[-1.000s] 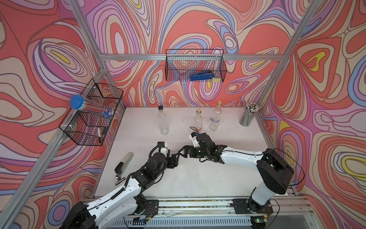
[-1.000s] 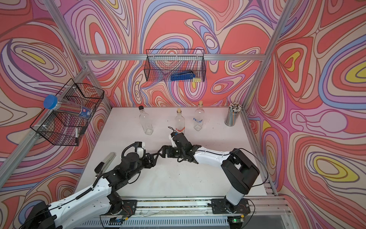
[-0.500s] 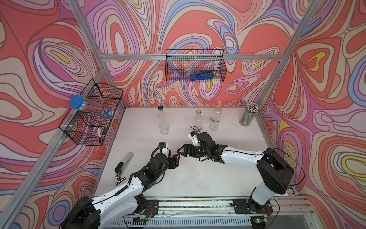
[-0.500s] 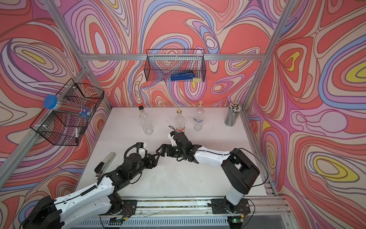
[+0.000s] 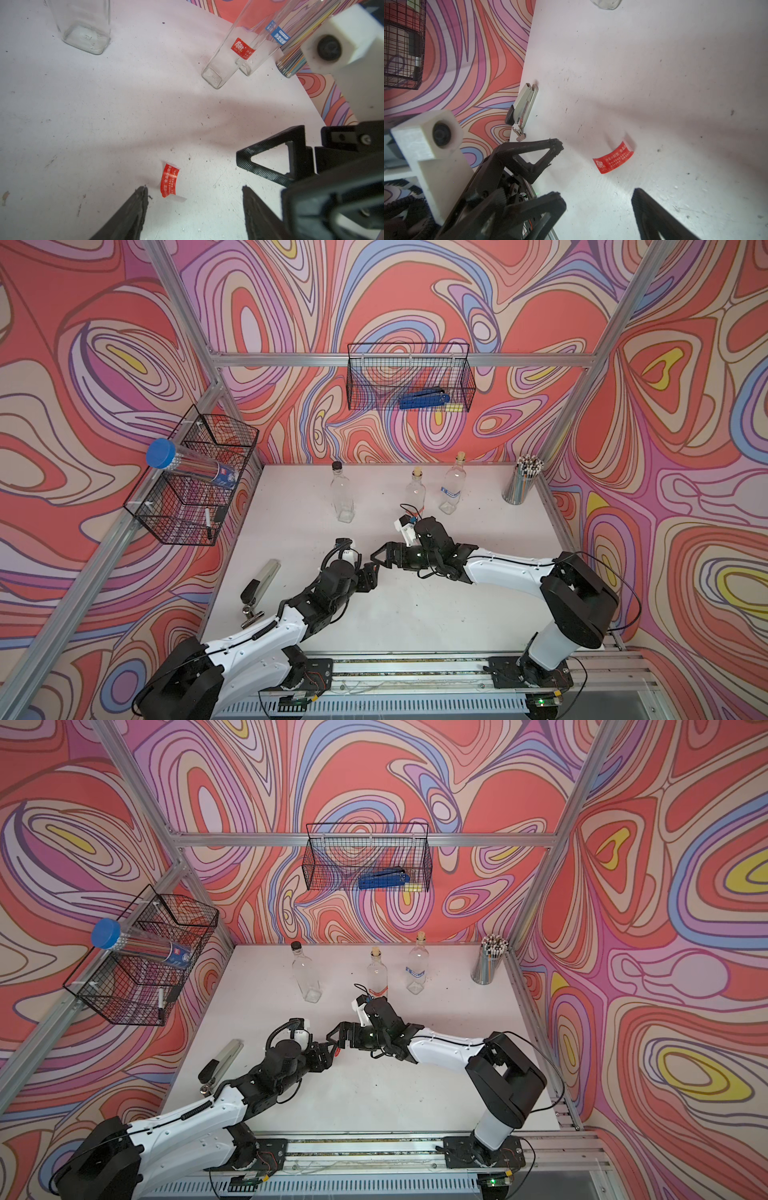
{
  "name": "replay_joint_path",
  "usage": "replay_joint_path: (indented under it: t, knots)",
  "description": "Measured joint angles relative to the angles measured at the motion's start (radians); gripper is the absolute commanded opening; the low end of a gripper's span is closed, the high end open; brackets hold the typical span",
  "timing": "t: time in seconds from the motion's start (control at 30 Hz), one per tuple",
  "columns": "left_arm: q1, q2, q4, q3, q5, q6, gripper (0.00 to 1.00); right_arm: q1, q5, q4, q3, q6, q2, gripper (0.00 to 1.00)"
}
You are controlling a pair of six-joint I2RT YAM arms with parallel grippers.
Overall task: Remove the label from the bottle
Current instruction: Place the label at the center of the board.
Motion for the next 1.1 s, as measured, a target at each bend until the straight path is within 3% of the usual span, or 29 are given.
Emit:
replay_joint_path:
  t: [0.23,0.5,0.6,0.63,0.67,0.87,1.1]
  knots:
    - [0.0,-0.109,-0.074,0.0,-0.03,0.009,0.76,-0.002,0.052,-0.05,0.001,-0.06,-0.024,0.98]
    - [0.0,-0.172,-0.179,0.045,-0.057,0.049,0.81,0.0,0.169,-0.239,0.003,-0.225,-0.15,0.98]
    - [0.0,-0.183,-0.197,0.077,-0.063,0.062,0.89,0.0,0.23,-0.31,0.003,-0.282,-0.223,0.98]
    - [0.0,-0.182,-0.201,0.088,-0.064,0.066,0.98,0.0,0.253,-0.329,0.003,-0.299,-0.25,0.98]
    - [0.0,-0.181,-0.204,0.098,-0.064,0.071,1.0,0.0,0.276,-0.345,0.002,-0.314,-0.277,0.98]
    - [0.0,-0.142,-0.212,0.148,-0.067,0.088,1.0,0.0,0.404,-0.41,0.008,-0.388,-0.357,0.98]
    - [0.0,-0.057,-0.232,0.263,-0.068,0.112,1.0,-0.091,0.477,-0.449,0.147,-0.447,-0.283,0.98]
